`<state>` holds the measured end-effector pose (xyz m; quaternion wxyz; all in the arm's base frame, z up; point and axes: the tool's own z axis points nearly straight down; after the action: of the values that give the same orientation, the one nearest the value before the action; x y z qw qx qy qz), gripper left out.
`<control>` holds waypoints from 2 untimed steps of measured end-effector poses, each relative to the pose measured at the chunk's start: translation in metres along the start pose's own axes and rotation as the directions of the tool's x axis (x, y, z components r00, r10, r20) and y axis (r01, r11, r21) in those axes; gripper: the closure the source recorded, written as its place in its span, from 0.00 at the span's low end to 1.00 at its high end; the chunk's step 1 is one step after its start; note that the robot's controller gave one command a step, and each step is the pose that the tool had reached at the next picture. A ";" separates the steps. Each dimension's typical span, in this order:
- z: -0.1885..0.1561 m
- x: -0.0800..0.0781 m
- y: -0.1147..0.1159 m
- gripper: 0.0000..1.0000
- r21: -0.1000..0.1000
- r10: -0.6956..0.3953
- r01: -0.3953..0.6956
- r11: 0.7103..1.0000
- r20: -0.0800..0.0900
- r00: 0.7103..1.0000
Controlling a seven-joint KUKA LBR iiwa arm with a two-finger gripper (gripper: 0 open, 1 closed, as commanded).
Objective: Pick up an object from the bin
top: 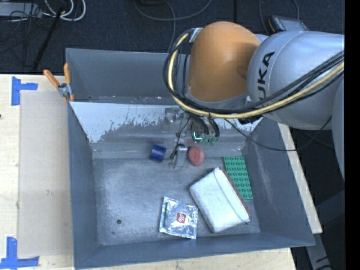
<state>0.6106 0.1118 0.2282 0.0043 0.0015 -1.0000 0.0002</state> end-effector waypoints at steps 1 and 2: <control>0.164 0.055 -0.027 0.00 0.001 -0.142 0.142 0.990 -0.001 0.990; 0.160 0.110 -0.019 0.00 0.001 -0.238 0.238 0.971 0.002 0.971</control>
Offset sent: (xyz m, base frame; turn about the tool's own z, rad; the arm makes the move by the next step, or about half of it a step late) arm -0.0541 -0.0270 -0.1582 -0.1420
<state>0.4989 0.0921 0.0689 0.0034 0.1216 -0.9926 0.0001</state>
